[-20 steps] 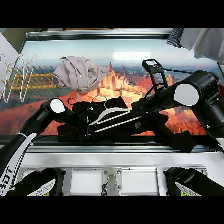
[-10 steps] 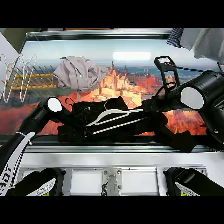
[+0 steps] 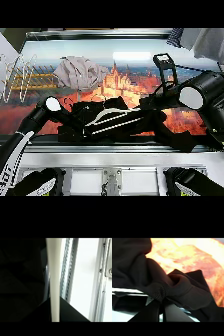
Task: Fold the clothes and pants, and hang the long-sleeved shirts on hangers.
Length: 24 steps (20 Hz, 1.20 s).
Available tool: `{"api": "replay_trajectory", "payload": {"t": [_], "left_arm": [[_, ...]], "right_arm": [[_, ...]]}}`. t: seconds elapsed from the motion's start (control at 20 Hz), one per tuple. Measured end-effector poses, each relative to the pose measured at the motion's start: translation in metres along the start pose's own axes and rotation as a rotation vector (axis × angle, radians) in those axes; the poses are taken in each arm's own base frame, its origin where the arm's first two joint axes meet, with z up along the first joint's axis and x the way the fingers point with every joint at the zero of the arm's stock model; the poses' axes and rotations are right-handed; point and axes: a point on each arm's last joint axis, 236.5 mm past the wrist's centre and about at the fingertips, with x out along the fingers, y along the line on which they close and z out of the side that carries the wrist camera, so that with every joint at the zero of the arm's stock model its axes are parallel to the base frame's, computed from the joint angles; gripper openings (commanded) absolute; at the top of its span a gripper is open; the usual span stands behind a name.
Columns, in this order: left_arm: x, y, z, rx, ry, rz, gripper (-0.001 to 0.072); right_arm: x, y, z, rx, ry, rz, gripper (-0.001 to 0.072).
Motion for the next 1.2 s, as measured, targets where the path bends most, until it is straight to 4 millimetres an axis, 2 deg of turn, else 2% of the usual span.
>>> {"api": "replay_trajectory", "payload": {"t": [0.2, 0.35, 0.5, 0.7, 1.0, 1.2], "left_arm": [[0.0, 0.0, 0.0, 0.002, 0.0, 0.0, 0.0019], [0.0, 0.0, 0.0, 0.002, 0.002, 0.0, 0.0019], [0.0, 0.0, 0.0, 0.002, 0.001, 0.0, 0.0019], [0.0, 0.0, 0.0, 0.002, 0.001, 0.0, 0.002], [0.0, -0.001, 0.0, 0.002, 0.0, -0.002, 0.002], [0.0, 0.0, 0.0, 0.002, -0.001, -0.002, 0.0019]], "right_arm": [[0.011, 0.034, -0.003, -0.064, 0.016, 0.07, 0.0023], [0.016, 0.069, -0.006, -0.127, 0.003, 0.131, 0.0023], [0.019, 0.105, -0.008, -0.175, -0.019, 0.211, 0.0023], [0.018, 0.14, -0.008, -0.203, -0.051, 0.296, 0.0023], [0.014, 0.173, -0.01, -0.221, -0.079, 0.391, 0.0023], [0.011, 0.184, -0.007, -0.223, -0.098, 0.428, 0.0023]]}}
